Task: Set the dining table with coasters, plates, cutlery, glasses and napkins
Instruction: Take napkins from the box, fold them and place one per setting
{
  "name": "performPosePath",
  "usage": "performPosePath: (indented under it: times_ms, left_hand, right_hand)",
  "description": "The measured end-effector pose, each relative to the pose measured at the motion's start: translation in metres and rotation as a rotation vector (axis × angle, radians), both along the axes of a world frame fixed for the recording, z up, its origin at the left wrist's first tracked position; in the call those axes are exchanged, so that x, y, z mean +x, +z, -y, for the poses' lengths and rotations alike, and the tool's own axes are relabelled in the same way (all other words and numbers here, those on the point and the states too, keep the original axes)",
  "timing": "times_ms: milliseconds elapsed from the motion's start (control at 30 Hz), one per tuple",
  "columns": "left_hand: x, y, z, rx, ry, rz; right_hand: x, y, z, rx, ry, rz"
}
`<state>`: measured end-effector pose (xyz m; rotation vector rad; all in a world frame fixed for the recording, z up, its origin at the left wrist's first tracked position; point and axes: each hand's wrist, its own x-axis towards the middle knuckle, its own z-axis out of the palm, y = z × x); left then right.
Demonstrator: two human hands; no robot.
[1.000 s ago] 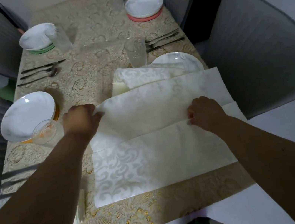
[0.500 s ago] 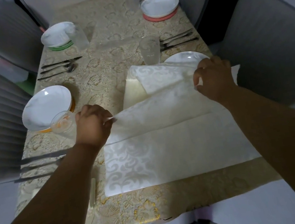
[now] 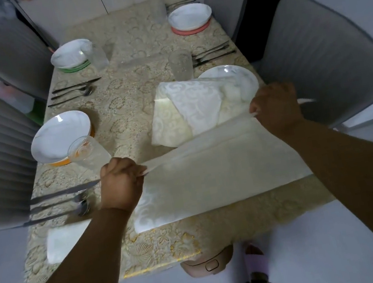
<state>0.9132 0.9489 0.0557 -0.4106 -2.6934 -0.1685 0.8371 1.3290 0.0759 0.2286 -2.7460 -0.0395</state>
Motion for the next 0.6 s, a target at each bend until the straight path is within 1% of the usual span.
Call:
performPosePath:
  times_ms: [67, 133, 200, 267, 333, 400, 467, 600]
  left_hand:
    - [0.010, -0.002, -0.001, -0.033, 0.026, 0.043]
    - [0.020, -0.004, -0.002, -0.073, 0.048, 0.093]
    - [0.028, -0.009, -0.003, -0.108, 0.055, 0.135]
    - [0.036, -0.014, -0.003, -0.099, 0.065, 0.189]
    - [0.042, -0.018, -0.002, -0.087, 0.073, 0.245]
    - [0.048, -0.020, 0.000, -0.069, 0.079, 0.306]
    - [0.052, -0.022, 0.001, -0.035, 0.078, 0.342]
    - [0.062, -0.024, 0.004, 0.037, 0.024, 0.354]
  right_hand:
    - [0.021, -0.007, -0.006, -0.065, 0.063, -0.080]
    - [0.041, -0.020, -0.011, -0.114, 0.114, -0.108]
    - [0.058, -0.036, -0.016, -0.156, 0.128, -0.088]
    - [0.073, -0.051, -0.020, -0.170, 0.123, -0.034]
    - [0.085, -0.062, -0.024, -0.201, 0.072, 0.022]
    - [0.094, -0.068, -0.029, -0.244, -0.035, 0.052]
    - [0.101, -0.069, -0.036, -0.245, -0.095, 0.032]
    - [0.116, -0.063, -0.038, -0.268, -0.115, -0.045]
